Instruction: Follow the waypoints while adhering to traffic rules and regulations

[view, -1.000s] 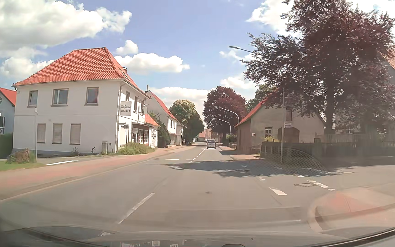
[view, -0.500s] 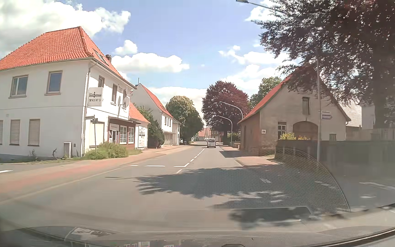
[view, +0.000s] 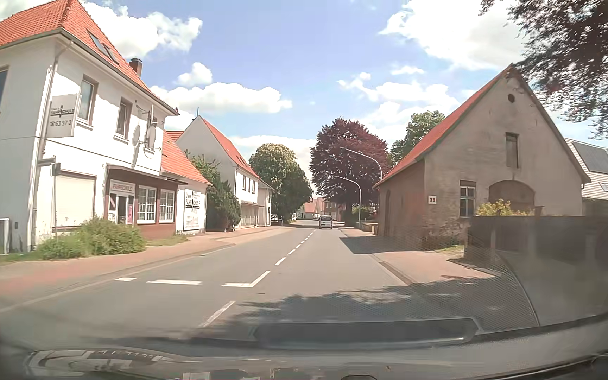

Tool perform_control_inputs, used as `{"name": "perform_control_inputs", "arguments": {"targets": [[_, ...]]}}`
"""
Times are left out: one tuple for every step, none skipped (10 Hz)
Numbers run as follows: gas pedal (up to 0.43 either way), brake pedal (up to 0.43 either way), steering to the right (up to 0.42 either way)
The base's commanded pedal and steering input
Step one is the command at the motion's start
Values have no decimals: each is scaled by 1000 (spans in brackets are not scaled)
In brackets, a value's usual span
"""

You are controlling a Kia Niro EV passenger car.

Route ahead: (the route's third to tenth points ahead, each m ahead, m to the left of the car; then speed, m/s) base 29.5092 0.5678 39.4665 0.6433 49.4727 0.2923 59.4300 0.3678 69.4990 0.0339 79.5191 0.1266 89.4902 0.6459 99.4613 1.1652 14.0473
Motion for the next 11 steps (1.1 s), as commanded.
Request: {"name": "perform_control_inputs", "arguments": {"targets": [[150, 0, 0], [150, 0, 0], [150, 0, -1], [150, 0, 0], [150, 0, 0], [150, 0, 0], [150, 0, -1], [150, 0, -1], [150, 0, -1], [150, 0, -1], [150, 0, -1]]}}
